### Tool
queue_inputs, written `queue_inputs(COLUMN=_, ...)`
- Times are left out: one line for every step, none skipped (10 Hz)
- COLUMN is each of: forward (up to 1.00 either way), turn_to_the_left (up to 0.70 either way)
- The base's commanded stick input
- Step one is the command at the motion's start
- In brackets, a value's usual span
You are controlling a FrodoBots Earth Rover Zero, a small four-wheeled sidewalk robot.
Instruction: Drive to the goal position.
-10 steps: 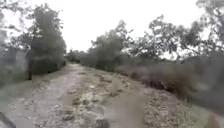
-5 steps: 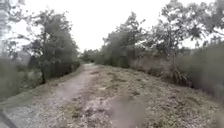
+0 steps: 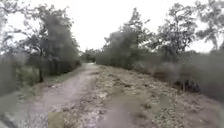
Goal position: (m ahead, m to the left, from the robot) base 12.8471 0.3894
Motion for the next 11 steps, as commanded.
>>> queue_inputs(forward=0.7, turn_to_the_left=0.0)
queue_inputs(forward=0.7, turn_to_the_left=0.0)
queue_inputs(forward=0.7, turn_to_the_left=0.0)
queue_inputs(forward=0.7, turn_to_the_left=0.0)
queue_inputs(forward=0.7, turn_to_the_left=0.0)
queue_inputs(forward=0.7, turn_to_the_left=0.31)
queue_inputs(forward=0.7, turn_to_the_left=0.35)
queue_inputs(forward=0.7, turn_to_the_left=0.34)
queue_inputs(forward=0.7, turn_to_the_left=0.28)
queue_inputs(forward=0.7, turn_to_the_left=0.01)
queue_inputs(forward=0.7, turn_to_the_left=0.0)
